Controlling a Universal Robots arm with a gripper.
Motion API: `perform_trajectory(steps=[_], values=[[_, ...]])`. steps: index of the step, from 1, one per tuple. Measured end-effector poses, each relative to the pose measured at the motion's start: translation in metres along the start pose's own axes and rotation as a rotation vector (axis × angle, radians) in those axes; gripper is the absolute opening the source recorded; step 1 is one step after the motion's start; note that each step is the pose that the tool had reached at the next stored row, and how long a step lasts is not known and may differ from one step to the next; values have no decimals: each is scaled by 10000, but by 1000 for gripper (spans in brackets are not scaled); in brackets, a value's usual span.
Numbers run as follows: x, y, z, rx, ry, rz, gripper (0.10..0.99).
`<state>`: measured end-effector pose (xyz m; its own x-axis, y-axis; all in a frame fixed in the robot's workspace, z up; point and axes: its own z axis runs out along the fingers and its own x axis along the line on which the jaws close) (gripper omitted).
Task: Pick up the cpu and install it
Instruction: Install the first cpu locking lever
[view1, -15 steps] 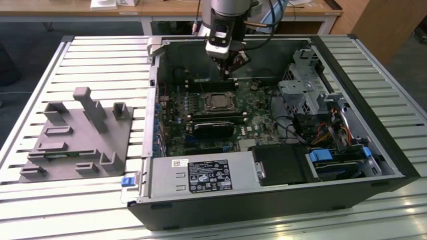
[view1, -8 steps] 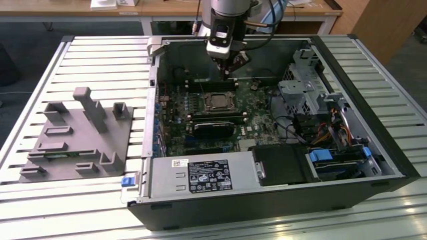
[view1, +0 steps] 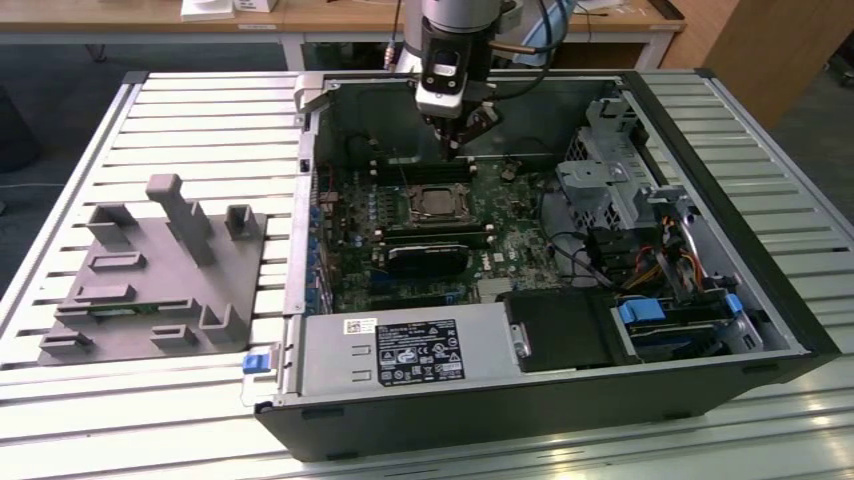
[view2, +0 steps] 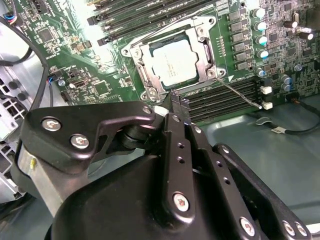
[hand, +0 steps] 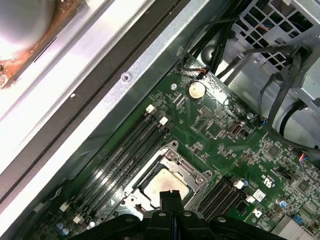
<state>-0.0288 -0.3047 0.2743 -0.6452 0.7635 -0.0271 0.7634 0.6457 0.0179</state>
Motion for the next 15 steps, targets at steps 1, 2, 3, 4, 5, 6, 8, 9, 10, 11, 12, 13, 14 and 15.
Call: perform_trajectory(steps=[1, 2, 3, 4, 5, 6, 8, 9, 10, 11, 12, 13, 14, 15], values=[[0, 0, 0, -1, 1, -43, 106], [0, 0, 0, -2, 2, -91, 106], [0, 0, 0, -3, 2, -144, 106], [0, 0, 0, -5, 3, -195, 106], [0, 0, 0, -7, 4, -246, 106], [0, 0, 0, -8, 5, -296, 106], [0, 0, 0, -11, 7, -409, 106], [0, 0, 0, -13, 8, -473, 106], [0, 0, 0, -15, 10, -533, 106], [0, 0, 0, -16, 11, -604, 106], [0, 0, 0, -19, 12, -685, 106], [0, 0, 0, -22, 14, -799, 106], [1, -1, 1, -25, 17, -934, 106], [1, -2, 1, -30, 19, -1087, 106]])
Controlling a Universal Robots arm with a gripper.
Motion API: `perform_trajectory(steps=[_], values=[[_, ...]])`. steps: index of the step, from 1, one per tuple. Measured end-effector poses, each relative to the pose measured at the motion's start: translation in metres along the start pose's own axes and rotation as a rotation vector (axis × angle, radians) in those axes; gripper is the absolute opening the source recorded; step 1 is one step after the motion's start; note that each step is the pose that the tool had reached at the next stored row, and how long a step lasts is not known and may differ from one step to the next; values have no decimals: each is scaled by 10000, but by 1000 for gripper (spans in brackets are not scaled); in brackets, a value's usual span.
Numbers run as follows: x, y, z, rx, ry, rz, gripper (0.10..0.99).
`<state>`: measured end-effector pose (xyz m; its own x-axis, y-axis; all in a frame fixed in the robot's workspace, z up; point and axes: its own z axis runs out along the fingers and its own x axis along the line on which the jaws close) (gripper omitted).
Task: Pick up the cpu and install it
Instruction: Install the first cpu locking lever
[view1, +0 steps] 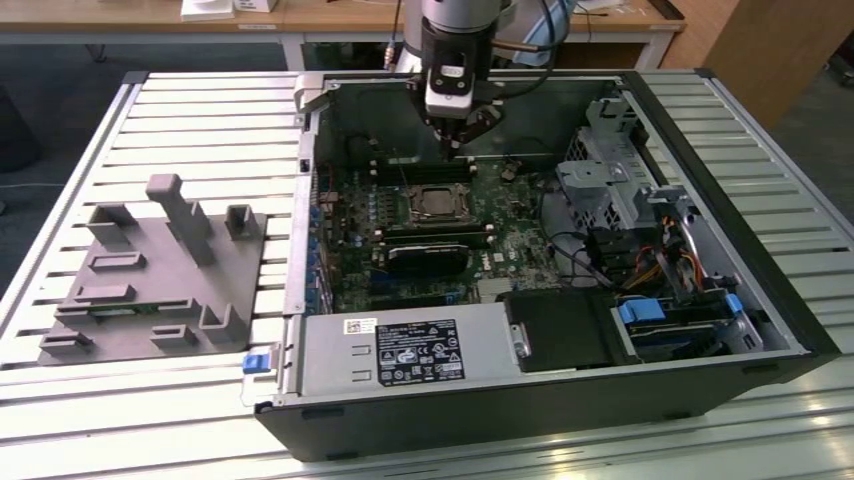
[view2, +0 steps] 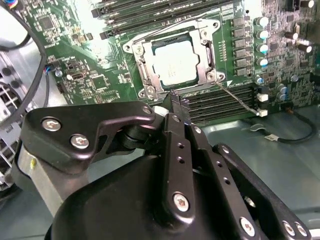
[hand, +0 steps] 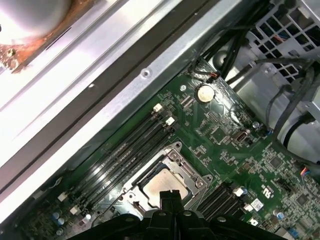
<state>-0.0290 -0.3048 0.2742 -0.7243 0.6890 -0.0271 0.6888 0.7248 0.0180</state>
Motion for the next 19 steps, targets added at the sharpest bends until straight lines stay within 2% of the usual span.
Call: perform_trajectory(steps=[7, 19], values=[[1, -1, 2, -31, 21, -1183, 106], [1, -1, 2, -52, 35, -1959, 106]])
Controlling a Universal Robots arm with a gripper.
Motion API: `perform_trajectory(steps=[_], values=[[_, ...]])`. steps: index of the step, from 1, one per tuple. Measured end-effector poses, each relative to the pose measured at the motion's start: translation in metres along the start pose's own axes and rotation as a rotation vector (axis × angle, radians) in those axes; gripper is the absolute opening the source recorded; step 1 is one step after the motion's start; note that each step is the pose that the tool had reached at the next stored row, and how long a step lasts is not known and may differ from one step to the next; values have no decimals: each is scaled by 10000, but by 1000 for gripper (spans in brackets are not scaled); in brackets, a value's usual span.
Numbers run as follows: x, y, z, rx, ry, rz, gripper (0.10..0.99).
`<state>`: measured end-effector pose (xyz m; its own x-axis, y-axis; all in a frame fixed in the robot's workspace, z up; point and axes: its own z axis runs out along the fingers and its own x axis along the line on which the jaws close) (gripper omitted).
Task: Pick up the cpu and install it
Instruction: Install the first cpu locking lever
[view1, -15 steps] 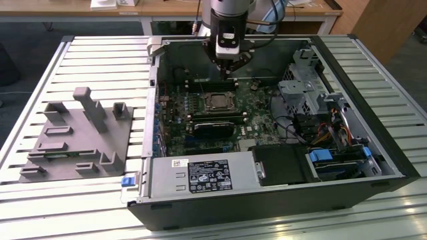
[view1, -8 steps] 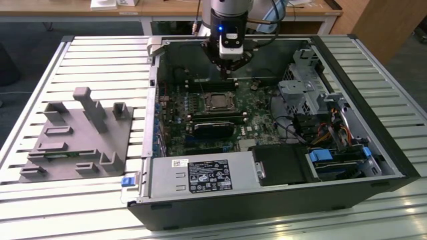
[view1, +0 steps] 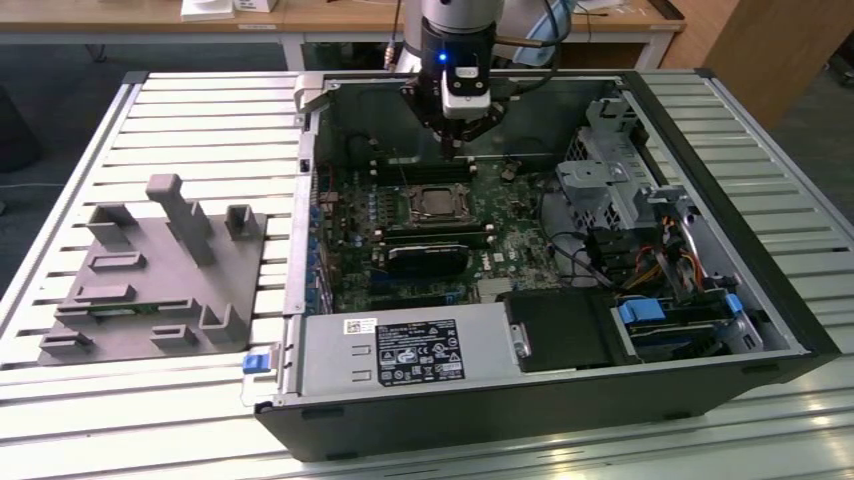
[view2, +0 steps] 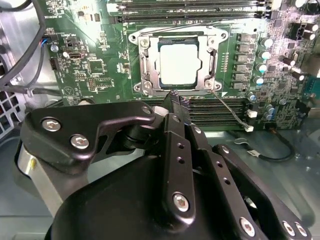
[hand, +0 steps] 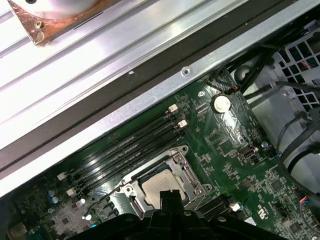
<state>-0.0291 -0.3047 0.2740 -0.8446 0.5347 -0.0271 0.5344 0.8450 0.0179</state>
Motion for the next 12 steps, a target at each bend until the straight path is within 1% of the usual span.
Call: perform_trajectory(steps=[12], values=[[0, 0, 0, -19, 13, -723, 106]])
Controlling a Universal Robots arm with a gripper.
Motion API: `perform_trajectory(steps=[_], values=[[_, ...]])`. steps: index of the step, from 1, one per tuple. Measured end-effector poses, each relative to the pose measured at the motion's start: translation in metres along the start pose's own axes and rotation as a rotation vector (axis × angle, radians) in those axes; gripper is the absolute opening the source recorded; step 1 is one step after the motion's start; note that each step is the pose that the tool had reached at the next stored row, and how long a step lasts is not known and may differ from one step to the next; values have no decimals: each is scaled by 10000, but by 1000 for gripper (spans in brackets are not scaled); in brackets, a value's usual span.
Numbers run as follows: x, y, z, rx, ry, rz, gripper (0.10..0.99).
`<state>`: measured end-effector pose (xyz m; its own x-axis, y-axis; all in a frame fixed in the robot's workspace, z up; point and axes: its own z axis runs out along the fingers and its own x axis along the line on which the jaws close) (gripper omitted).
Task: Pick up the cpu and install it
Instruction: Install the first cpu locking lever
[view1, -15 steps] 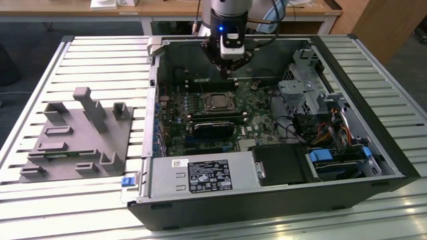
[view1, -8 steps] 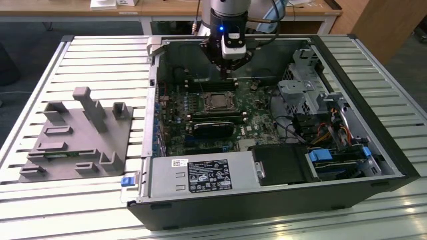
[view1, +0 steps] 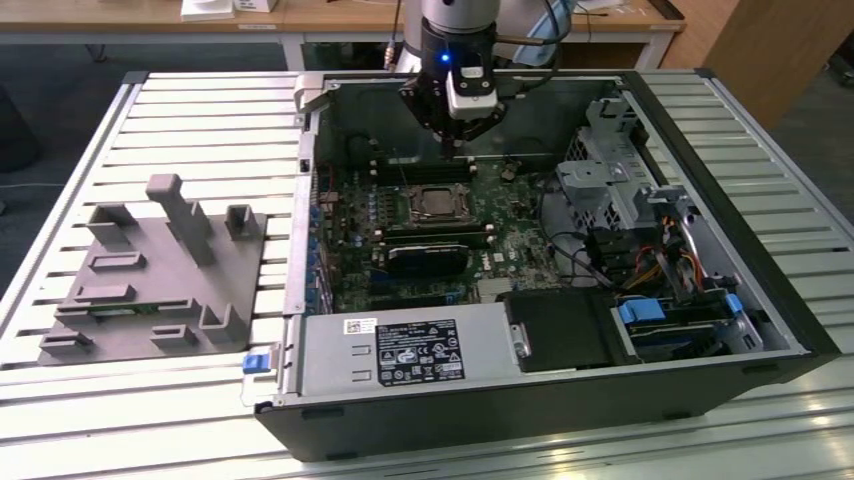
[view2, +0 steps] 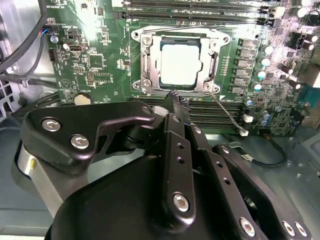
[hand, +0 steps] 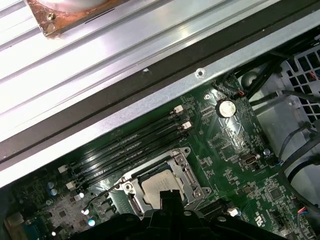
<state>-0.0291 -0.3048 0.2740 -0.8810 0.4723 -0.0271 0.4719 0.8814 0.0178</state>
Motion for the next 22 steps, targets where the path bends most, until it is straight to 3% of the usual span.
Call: perform_trajectory(steps=[22], values=[[0, 0, 0, -35, 22, -1246, 106]])
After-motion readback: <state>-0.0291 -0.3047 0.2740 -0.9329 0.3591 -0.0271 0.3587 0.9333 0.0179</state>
